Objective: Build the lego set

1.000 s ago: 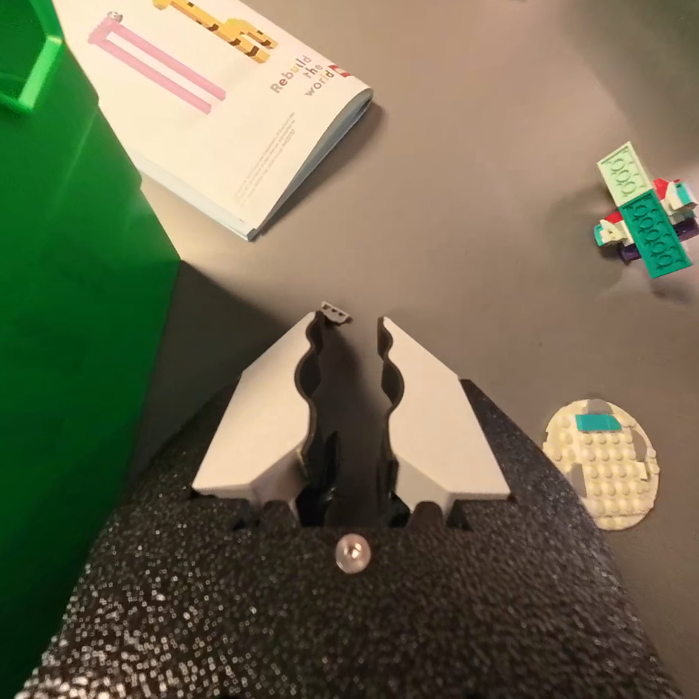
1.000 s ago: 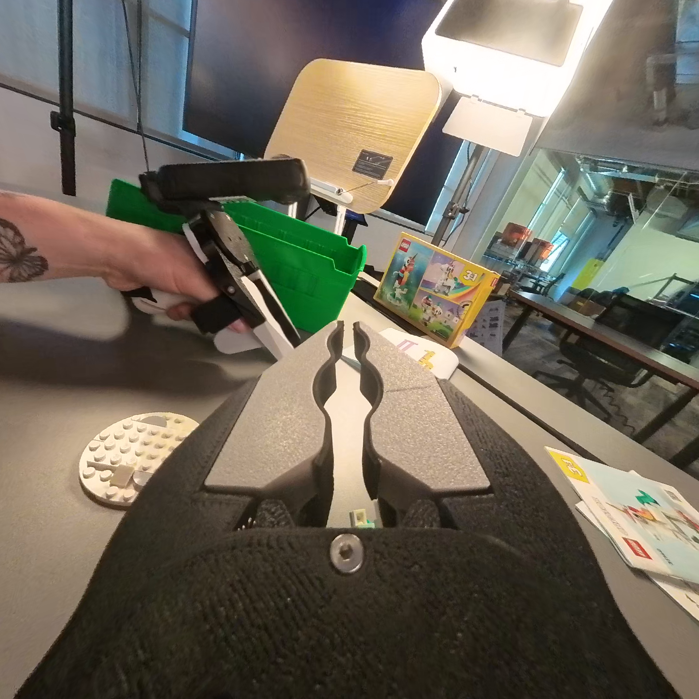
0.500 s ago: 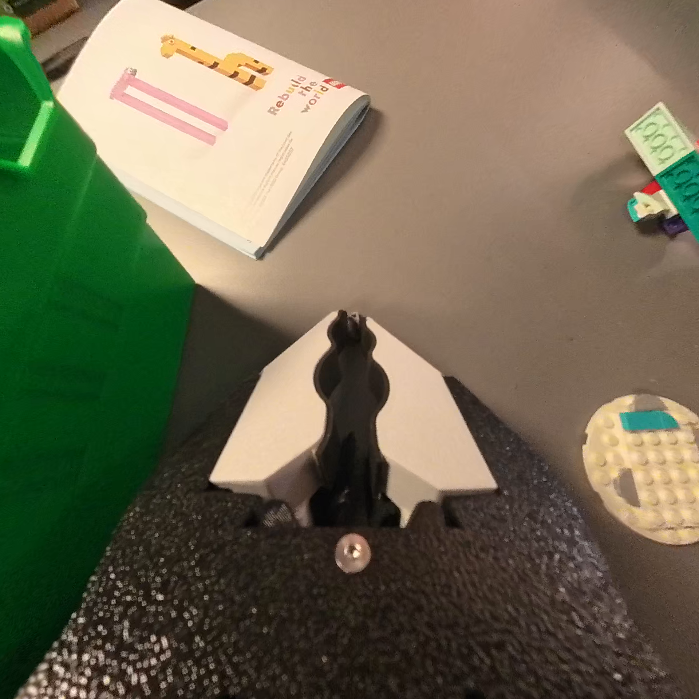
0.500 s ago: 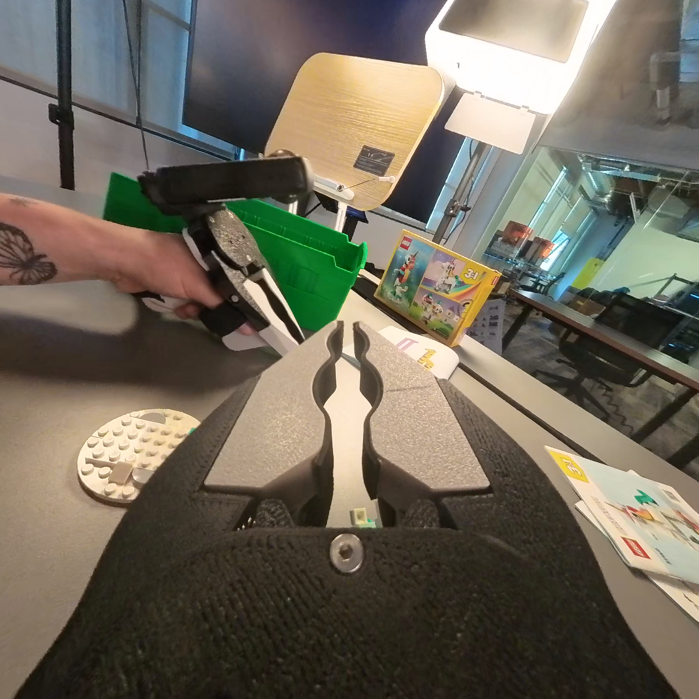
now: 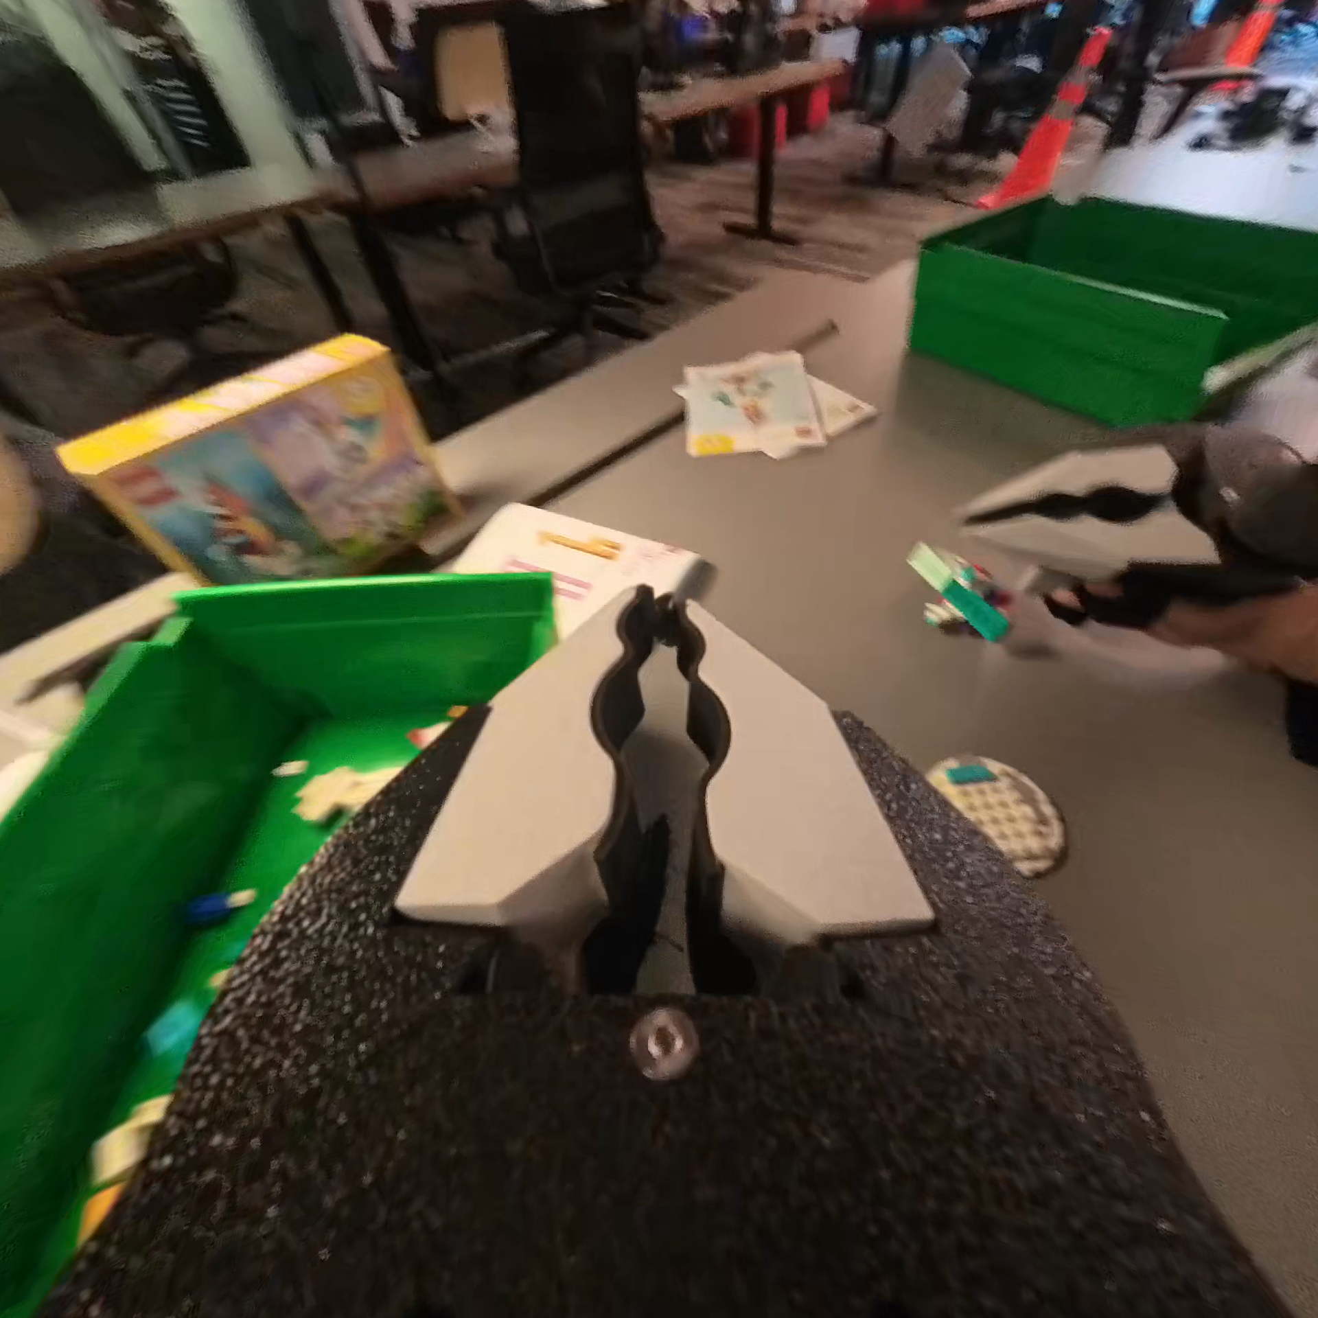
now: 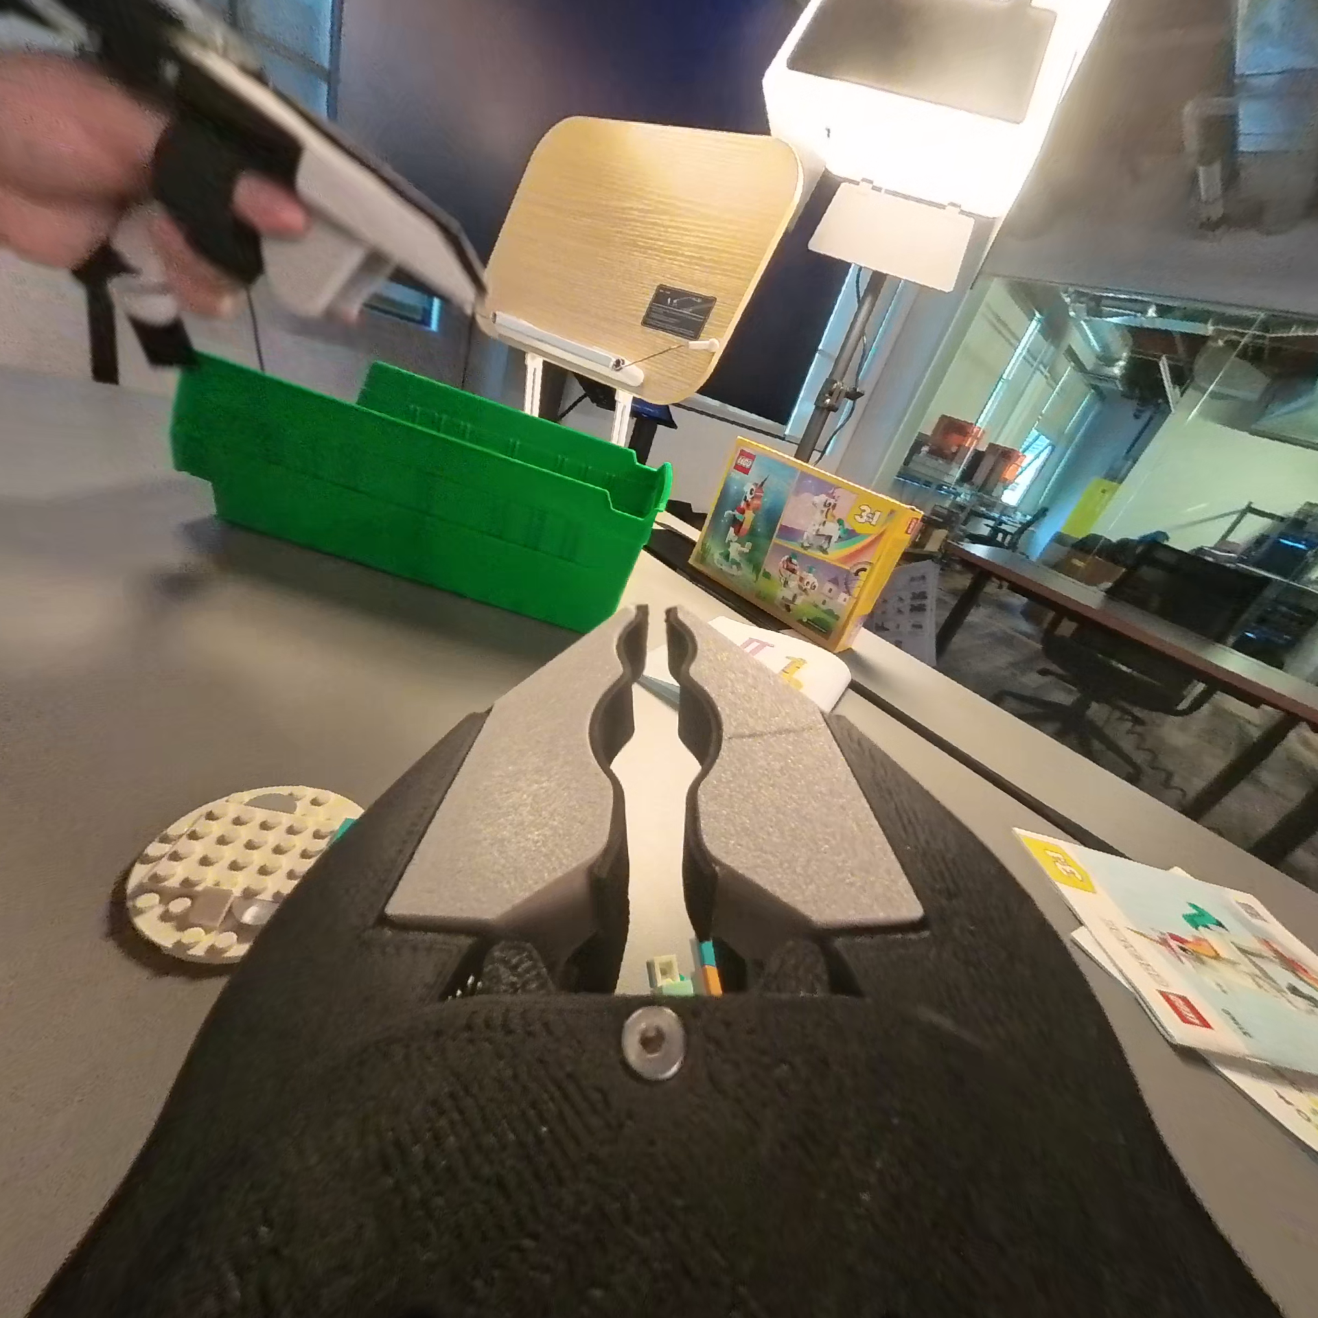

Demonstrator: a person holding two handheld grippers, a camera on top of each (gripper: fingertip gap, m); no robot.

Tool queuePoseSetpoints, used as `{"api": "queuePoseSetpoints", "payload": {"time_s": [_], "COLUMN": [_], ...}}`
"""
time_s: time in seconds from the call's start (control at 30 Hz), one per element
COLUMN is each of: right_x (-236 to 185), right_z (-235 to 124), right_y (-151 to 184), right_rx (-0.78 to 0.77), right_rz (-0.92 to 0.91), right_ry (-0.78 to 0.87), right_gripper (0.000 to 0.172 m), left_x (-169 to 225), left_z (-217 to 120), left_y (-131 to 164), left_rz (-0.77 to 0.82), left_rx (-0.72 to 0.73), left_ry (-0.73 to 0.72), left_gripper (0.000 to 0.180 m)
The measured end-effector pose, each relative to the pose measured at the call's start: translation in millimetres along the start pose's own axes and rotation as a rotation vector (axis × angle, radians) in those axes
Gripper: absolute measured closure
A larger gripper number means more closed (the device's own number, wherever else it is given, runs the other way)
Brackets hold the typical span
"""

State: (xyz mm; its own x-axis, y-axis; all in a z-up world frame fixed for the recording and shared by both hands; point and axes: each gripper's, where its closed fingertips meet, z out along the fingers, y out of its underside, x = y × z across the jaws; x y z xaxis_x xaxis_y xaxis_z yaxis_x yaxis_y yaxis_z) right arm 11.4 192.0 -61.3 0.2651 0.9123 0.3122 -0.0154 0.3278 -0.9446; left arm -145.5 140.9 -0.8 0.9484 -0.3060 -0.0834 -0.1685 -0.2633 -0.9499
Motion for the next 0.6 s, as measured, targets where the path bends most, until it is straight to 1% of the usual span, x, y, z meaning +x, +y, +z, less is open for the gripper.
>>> {"api": "queuePoseSetpoints", "payload": {"time_s": [0.03,0.07,0.1,0.13,0.23,0.3,0.33,0.37,0.43,0.47,0.6], "right_x": [0,0,0,0,-2,-3,-4,-4,-3,-4,-7], "right_z": [0,0,1,1,2,4,5,5,5,5,5], "right_y": [1,2,3,4,8,13,14,14,14,14,15], "right_rx": [-0.003,-0.005,-0.009,-0.012,-0.025,-0.039,-0.043,-0.042,-0.041,-0.041,-0.049], "right_rz": [-0.001,-0.002,-0.004,-0.005,0.003,0.010,0.010,0.009,0.008,0.004,-0.018], "right_ry": [0.002,0.004,0.006,0.007,-0.001,-0.011,-0.014,-0.015,-0.013,-0.015,-0.023], "right_gripper": [0.169,0.169,0.169,0.169,0.170,0.170,0.170,0.170,0.170,0.170,0.171], "left_x": [-20,-39,-59,-79,-146,-182,-196,-207,-216,-219,-212], "left_z": [-6,-7,-4,1,20,28,31,33,40,42,54], "left_y": [-8,-9,-3,8,67,106,124,138,155,161,173], "left_rz": [-0.009,-0.026,-0.051,-0.081,-0.176,-0.230,-0.232,-0.223,-0.227,-0.232,-0.359], "left_rx": [0.002,-0.015,-0.060,-0.121,-0.338,-0.444,-0.502,-0.546,-0.596,-0.615,-0.654], "left_ry": [-0.037,-0.060,-0.071,-0.087,-0.174,-0.238,-0.272,-0.298,-0.313,-0.318,-0.265], "left_gripper": [0.178,0.178,0.178,0.178,0.178,0.178,0.178,0.177,0.176,0.175,0.170]}}
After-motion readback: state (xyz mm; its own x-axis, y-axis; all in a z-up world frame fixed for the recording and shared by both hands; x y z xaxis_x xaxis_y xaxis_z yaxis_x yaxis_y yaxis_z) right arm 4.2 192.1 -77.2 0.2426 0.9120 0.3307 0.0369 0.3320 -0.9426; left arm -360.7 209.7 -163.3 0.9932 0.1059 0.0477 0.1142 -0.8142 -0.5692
